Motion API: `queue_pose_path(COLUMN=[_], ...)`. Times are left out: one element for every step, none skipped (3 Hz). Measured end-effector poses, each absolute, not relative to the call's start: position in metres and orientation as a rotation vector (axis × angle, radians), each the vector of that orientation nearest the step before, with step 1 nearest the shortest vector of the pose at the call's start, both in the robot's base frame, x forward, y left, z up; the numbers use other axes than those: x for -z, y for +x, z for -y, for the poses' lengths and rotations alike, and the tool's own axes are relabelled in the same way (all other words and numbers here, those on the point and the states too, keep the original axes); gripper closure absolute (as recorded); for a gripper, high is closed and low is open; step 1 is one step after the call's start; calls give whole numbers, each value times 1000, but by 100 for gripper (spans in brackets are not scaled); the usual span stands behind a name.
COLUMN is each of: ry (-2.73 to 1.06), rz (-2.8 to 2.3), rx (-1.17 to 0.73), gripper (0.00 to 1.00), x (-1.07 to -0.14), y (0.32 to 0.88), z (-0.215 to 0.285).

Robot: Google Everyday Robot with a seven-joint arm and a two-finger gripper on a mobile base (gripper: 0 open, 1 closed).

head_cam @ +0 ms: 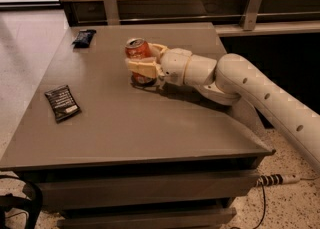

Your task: Place coke can upright

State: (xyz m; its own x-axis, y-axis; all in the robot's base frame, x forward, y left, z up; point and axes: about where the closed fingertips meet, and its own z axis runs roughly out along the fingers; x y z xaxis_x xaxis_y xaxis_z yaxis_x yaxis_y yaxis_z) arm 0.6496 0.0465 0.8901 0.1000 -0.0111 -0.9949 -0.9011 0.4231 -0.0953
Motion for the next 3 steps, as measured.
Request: queue_pose_path(ry=[-895,-895,-895], rz=[-1310,-1310,-1310], rx=[-830,-830,-830], gripper=[100,100,76], x=[-875,-878,-879], y=[657,657,657], z=[-43,-43,-43])
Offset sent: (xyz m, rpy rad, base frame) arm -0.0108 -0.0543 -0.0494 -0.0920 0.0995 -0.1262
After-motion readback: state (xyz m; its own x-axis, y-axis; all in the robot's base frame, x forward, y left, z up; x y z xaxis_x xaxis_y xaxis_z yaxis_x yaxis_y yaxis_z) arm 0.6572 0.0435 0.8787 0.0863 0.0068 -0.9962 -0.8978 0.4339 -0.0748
